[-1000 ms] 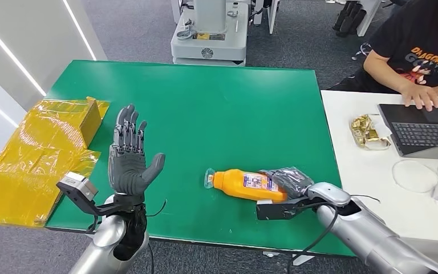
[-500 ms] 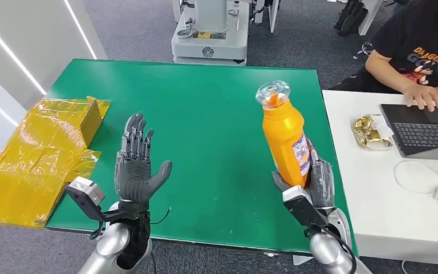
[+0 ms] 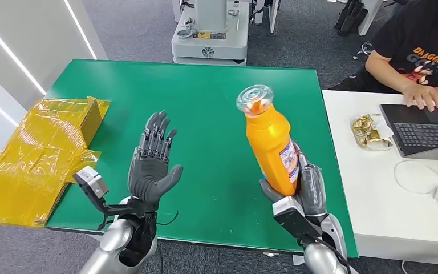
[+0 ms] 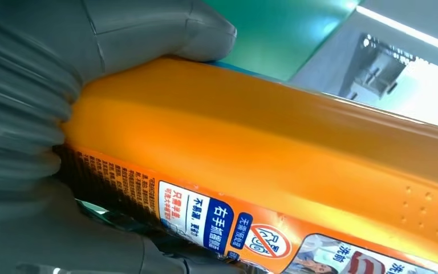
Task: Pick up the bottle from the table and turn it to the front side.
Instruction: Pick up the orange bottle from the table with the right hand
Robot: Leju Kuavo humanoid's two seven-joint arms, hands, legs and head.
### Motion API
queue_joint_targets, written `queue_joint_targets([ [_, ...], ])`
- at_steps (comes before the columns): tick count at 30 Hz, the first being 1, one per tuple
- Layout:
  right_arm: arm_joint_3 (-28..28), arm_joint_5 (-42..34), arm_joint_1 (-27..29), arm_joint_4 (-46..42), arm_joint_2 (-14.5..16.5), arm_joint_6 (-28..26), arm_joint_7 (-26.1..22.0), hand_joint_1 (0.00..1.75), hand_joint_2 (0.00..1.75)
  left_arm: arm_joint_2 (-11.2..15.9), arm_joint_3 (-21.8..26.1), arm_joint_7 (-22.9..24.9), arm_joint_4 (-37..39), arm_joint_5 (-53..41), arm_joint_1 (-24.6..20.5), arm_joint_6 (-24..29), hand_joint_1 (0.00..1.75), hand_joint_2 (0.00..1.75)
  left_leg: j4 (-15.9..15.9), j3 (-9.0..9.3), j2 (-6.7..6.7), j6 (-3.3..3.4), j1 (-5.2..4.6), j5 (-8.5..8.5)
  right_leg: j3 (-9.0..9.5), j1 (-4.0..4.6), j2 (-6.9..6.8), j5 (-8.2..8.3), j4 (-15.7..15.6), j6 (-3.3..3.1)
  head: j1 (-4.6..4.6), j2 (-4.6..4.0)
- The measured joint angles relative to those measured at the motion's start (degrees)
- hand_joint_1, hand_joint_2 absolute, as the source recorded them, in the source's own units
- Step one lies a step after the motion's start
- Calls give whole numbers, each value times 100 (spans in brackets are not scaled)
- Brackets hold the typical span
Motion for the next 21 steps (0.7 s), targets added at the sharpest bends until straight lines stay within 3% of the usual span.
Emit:
queue_joint_targets([
  [5,152,283,-325,91,3,615,43,175,175,10,-221,214,78,288,-293,-577,0,175,2,0,0,1,0,1,-1,0,0,1,0,0,-1,0],
  [11,454,571,-660,223,-33,947,-251,175,175,-23,-588,499,231,254,-625,-1278,0,175,2,1,0,1,0,1,-1,0,1,2,0,0,-1,0],
  [21,679,629,-890,403,-108,1338,-410,175,175,-190,-648,684,455,171,-752,-1475,0,175,2,0,1,1,0,0,-1,0,1,1,-1,0,-1,0],
])
